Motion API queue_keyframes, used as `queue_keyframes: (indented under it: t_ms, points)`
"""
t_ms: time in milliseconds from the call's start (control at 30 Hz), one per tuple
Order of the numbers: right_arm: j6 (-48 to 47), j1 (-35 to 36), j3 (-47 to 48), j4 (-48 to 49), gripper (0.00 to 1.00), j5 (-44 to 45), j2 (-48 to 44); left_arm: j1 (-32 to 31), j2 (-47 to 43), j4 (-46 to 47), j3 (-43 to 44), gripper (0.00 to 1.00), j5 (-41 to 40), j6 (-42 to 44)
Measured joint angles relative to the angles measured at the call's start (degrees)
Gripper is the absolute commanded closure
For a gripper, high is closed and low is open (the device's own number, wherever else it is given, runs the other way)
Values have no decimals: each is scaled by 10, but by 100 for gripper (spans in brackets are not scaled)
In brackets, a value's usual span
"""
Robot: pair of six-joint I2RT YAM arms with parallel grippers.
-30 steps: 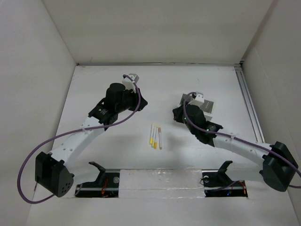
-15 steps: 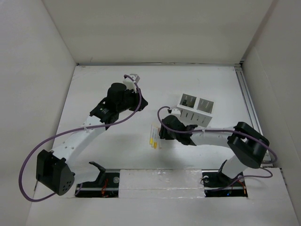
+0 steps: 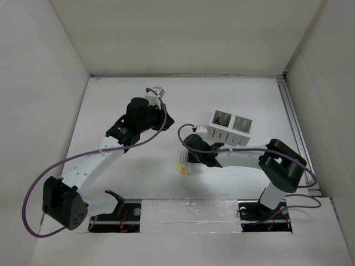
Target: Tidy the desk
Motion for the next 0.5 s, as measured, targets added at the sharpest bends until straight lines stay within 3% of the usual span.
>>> queue_keyframes:
  t_ms: [100,167,300,500]
  points:
    - [3,2,0,-17,72,12,3,0,0,0,0,86,0,0]
    - [5,3,5,-24,87,17,8,0,0,0,0,87,0,0]
    - [14,5,35,-42,100,38,25,0,0,0,0,86,0,0]
    - [40,22,28,-56,95,64,10,0,0,0,0,87,0,0]
